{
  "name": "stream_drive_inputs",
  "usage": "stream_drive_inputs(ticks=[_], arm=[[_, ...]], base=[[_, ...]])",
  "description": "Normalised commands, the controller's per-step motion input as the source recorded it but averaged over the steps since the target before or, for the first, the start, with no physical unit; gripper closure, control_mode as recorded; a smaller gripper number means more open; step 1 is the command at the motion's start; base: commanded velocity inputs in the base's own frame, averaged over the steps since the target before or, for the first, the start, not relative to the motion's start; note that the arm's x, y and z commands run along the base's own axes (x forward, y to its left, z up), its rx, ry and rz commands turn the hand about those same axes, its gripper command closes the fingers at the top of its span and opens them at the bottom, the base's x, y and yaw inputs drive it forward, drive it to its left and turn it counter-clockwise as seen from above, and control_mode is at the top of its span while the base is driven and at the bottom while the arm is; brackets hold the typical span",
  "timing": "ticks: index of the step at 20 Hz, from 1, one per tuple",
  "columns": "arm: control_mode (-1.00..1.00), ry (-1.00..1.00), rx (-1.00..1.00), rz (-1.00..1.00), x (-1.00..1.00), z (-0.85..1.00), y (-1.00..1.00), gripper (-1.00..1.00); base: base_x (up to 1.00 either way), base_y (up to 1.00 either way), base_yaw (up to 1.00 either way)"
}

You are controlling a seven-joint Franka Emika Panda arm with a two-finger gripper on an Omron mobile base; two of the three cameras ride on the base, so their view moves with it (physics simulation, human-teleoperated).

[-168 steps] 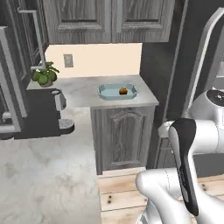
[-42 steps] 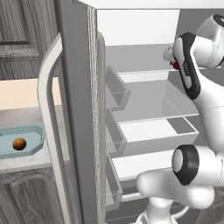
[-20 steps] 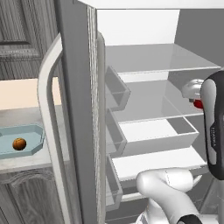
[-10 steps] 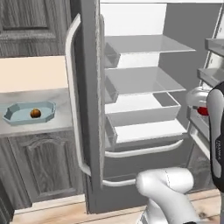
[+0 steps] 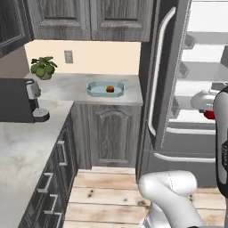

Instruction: Pick the apple and orange from the fridge and place them inside the tupperware on the counter.

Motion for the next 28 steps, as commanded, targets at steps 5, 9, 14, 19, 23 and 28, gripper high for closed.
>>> stream_drive_inputs(ticks=[5,9,14,19,23,28], arm=[[1.0,0.0,0.0,0.0,0.0,0.0,0.0,1.0],[1.0,0.0,0.0,0.0,0.0,0.0,0.0,1.0],[1.0,0.0,0.0,0.0,0.0,0.0,0.0,1.0],[1.0,0.0,0.0,0.0,0.0,0.0,0.0,1.0],[1.0,0.0,0.0,0.0,0.0,0.0,0.0,1.0],[1.0,0.0,0.0,0.0,0.0,0.0,0.0,1.0]], base=[[0.11,0.76,0.34],[0.94,0.03,0.0],[1.0,0.21,-0.01],[0.78,0.48,-0.2],[0.78,0.2,-0.3],[0.8,0.17,-0.38]])
